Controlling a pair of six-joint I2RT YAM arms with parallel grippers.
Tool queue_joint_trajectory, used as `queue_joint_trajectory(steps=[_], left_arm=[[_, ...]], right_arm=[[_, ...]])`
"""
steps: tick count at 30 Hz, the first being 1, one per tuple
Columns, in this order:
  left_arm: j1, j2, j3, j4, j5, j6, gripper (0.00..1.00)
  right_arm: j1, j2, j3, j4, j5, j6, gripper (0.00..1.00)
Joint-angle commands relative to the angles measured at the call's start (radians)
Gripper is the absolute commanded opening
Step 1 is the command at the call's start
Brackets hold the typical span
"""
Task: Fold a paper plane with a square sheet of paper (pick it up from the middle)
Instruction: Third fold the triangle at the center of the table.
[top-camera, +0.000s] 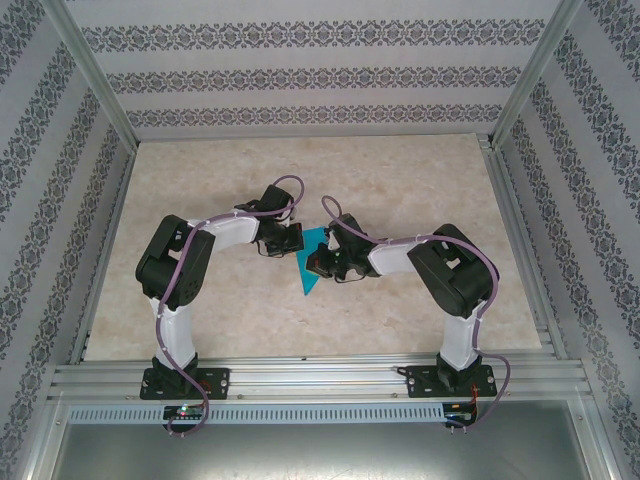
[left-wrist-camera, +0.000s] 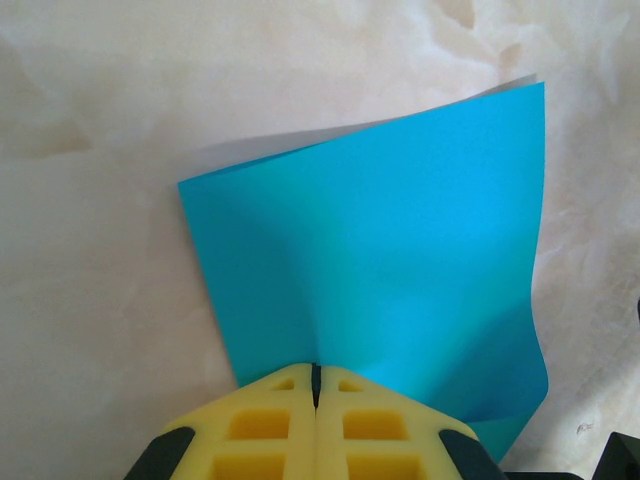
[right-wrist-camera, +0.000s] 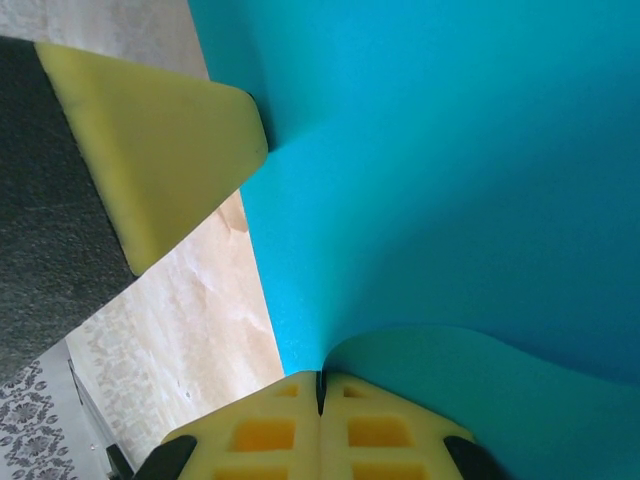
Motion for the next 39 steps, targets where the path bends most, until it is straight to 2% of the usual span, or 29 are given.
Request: queue_joint_trajectory(steps=[1, 4, 12, 17, 25, 32, 39], left_arm=[[0.002, 0.026, -0.008, -0.031, -0.002, -0.025, 0.00], [0.009, -0.007, -0.016, -0.025, -0.011, -0.051, 0.00], [0.086, -0.125, -0.095, -0.008, -0.063, -0.134, 0.19], [0.101, -0.179, -0.133, 0.008, -0.056, -0.139, 0.25], [0.092, -0.219, -0.168, 0.064, 0.036, -0.132, 0.28], [0.069, -0.230, -0.190, 0.087, 0.066, -0.140, 0.28], [0.059, -0.230, -0.207, 0.102, 0.087, -0.150, 0.26]], right_arm=[[-0.004, 0.031, 0.017, -0.030, 0.025, -0.025, 0.05], [-0.003, 0.033, 0.017, -0.051, 0.034, -0.029, 0.10], [0.003, 0.039, 0.020, -0.061, 0.040, -0.029, 0.28], [0.004, 0.036, 0.017, -0.064, 0.042, -0.032, 0.30], [0.003, 0.031, 0.009, -0.066, 0.050, -0.038, 0.37], [0.001, 0.026, -0.002, -0.070, 0.058, -0.044, 0.37], [-0.004, 0.023, -0.010, -0.065, 0.062, -0.049, 0.30]])
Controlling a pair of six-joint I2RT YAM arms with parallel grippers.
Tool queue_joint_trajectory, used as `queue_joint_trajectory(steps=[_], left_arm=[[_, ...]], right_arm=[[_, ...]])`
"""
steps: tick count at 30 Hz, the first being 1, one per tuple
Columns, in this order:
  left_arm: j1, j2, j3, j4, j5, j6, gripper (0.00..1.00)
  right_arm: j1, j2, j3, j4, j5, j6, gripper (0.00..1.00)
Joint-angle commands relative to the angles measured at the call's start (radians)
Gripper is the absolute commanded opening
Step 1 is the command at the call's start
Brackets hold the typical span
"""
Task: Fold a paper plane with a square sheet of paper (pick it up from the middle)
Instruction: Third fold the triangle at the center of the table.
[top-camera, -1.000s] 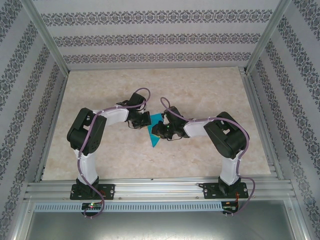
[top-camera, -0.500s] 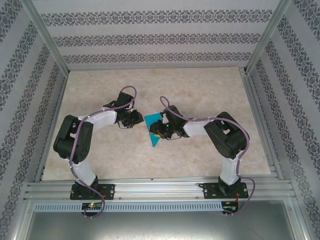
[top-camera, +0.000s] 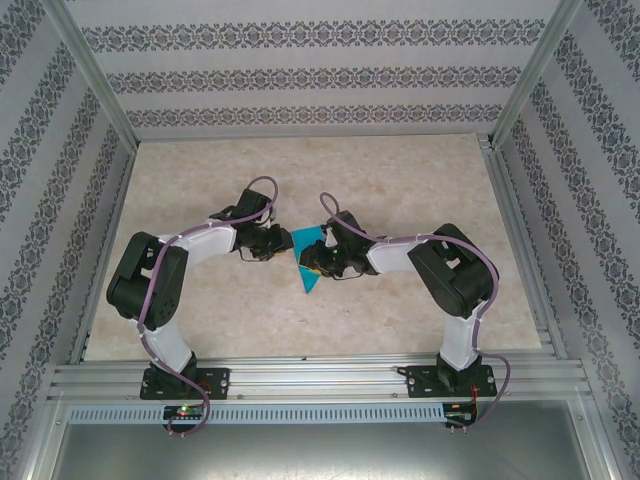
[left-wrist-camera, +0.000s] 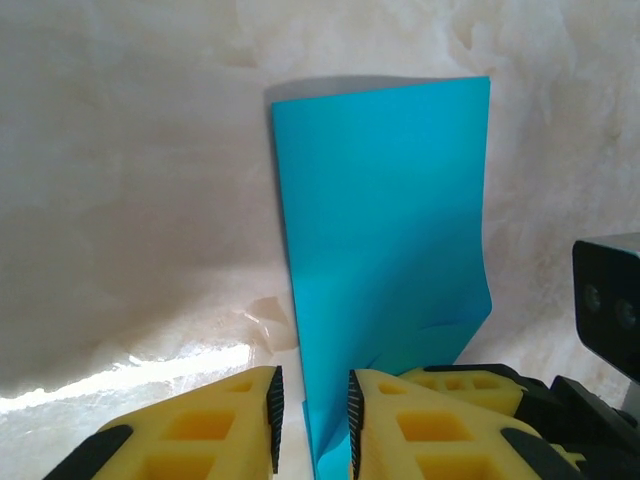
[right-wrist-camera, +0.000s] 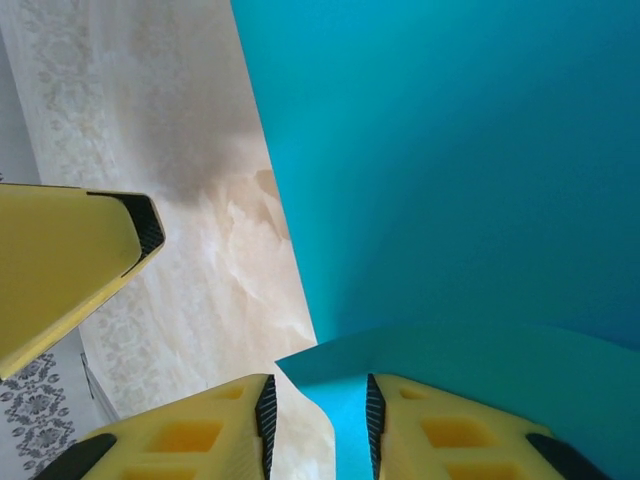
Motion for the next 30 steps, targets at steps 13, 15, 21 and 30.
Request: queue_joint_trajectory(steps=[13, 15, 21, 30], left_arm=[[-0.059, -0.021, -0.031, 0.058, 0.072, -0.026, 0.07], [-0.074, -0.015, -0.029, 0.058, 0.082, -0.025, 0.04], [-0.098, 0.020, -0.006, 0.032, 0.084, -0.006, 0.00], [-0.114, 0.064, 0.022, -0.022, 0.038, 0.020, 0.00]], right_arm=[[-0.010, 0.029, -0.035, -0.107, 0.086, -0.055, 0.02], [-0.010, 0.029, -0.034, -0.113, 0.089, -0.058, 0.00], [-0.011, 0.031, -0.032, -0.124, 0.093, -0.060, 0.00], [-0.011, 0.028, -0.031, -0.126, 0.094, -0.057, 0.00]])
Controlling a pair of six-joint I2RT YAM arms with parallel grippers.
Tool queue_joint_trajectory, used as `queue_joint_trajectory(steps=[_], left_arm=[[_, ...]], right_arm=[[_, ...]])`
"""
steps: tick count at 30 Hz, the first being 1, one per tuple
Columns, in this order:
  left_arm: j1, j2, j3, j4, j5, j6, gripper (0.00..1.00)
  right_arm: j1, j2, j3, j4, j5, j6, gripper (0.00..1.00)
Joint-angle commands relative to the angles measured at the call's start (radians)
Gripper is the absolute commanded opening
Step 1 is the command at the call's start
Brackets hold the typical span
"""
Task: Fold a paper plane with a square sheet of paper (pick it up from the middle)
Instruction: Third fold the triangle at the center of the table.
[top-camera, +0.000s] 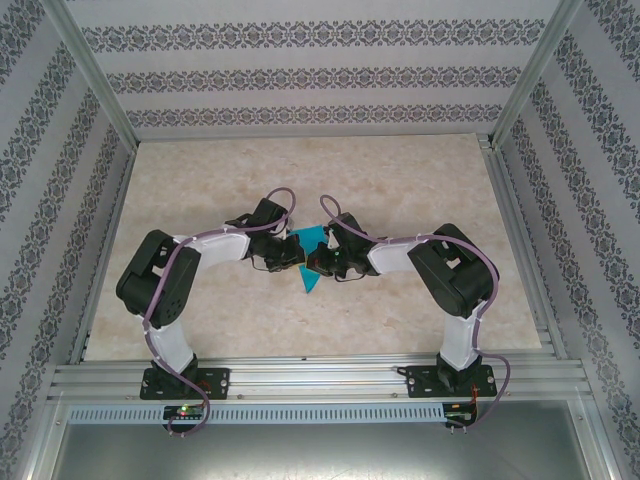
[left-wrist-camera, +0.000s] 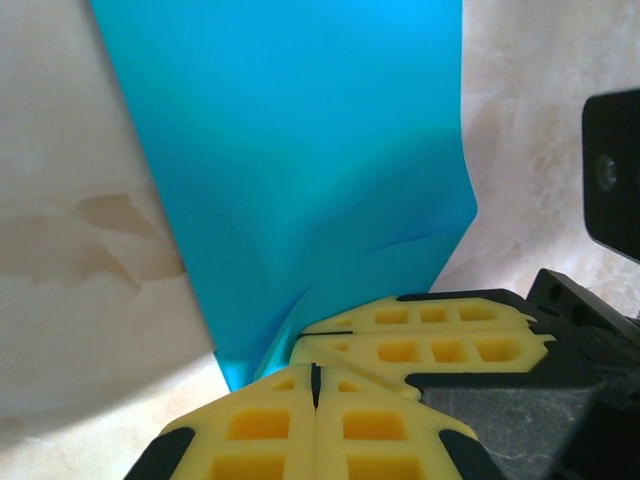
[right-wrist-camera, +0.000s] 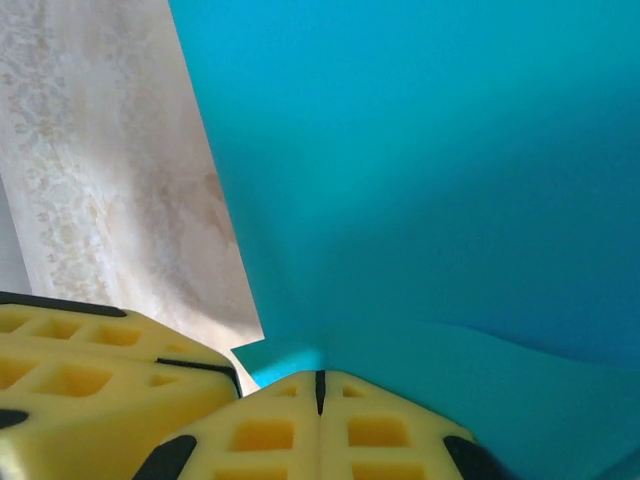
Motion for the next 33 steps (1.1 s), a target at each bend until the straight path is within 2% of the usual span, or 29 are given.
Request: queue_joint_trajectory(steps=[1, 13, 20, 33], left_arm=[[-0.012, 0.024, 0.033, -0.052, -0.036, 0.035, 0.00], [-0.012, 0.079, 0.082, -0.100, -0.097, 0.071, 0.00], [-0.015, 0.100, 0.084, -0.167, -0.115, 0.120, 0.00], [-0.033, 0.135, 0.101, -0.257, -0.178, 0.191, 0.00]], right_arm=[[-0.008, 0.027, -0.019, -0.101, 0.059, -0.021, 0.00], [-0.009, 0.020, -0.024, -0.086, 0.046, -0.017, 0.00], [-0.026, -0.028, -0.023, -0.026, -0.009, -0.015, 0.00], [-0.067, -0.049, 0.025, -0.094, -0.044, -0.114, 0.00]])
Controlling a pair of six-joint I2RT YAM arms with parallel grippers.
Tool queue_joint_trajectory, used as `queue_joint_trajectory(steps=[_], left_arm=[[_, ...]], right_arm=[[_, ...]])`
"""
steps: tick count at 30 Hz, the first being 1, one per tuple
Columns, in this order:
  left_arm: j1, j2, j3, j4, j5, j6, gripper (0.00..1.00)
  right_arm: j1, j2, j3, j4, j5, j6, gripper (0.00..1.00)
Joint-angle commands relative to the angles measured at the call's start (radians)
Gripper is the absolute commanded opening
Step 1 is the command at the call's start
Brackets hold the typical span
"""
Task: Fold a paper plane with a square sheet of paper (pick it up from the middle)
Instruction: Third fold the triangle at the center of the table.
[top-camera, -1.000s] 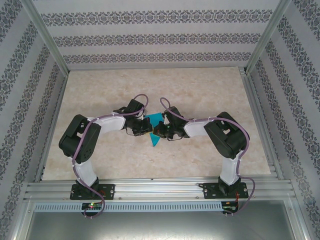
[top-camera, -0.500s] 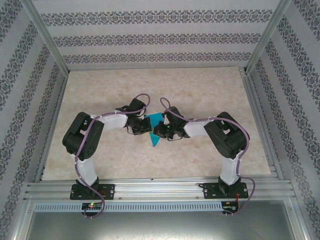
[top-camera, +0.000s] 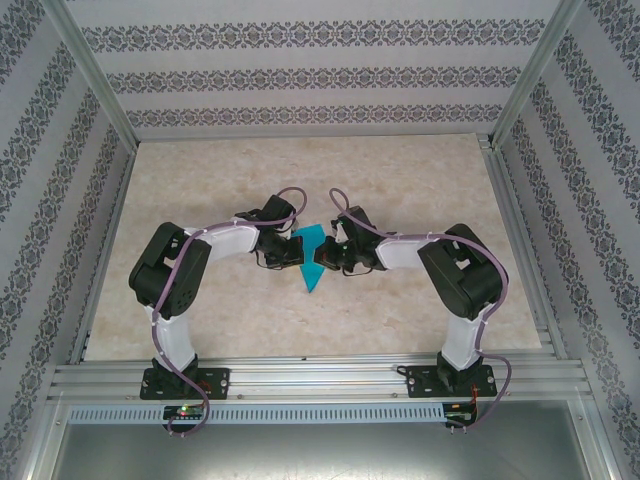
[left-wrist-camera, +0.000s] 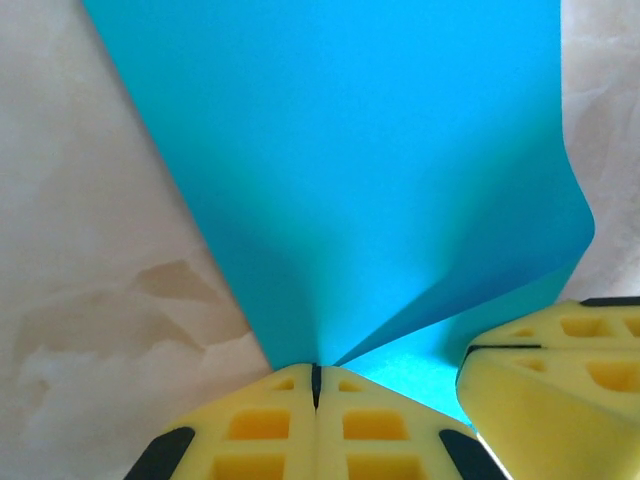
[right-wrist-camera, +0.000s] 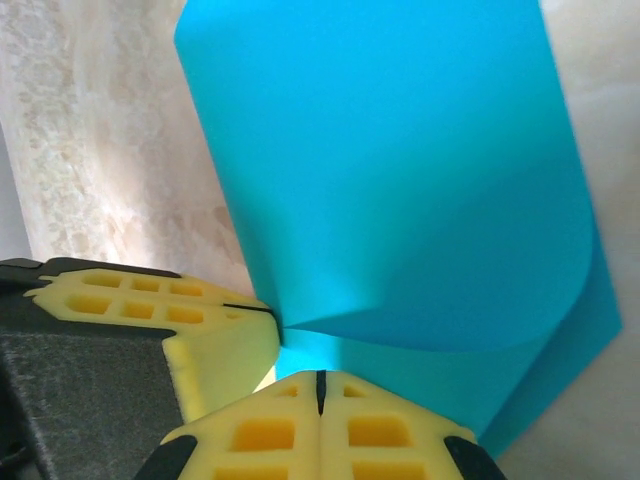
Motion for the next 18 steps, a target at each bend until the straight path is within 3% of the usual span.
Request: queue_joint_trajectory(steps=[1, 18], left_arm=[[-0.017, 0.046, -0.010, -0.111, -0.071, 0.042, 0.00], [-0.017, 0.081, -0.006, -0.174, -0.140, 0.050, 0.00]], right_arm=[[-0.009, 0.001, 0.024, -0.049, -0.015, -0.064, 0.00], [-0.046, -0.001, 0.008, -0.062, 0.014, -0.091, 0.00]])
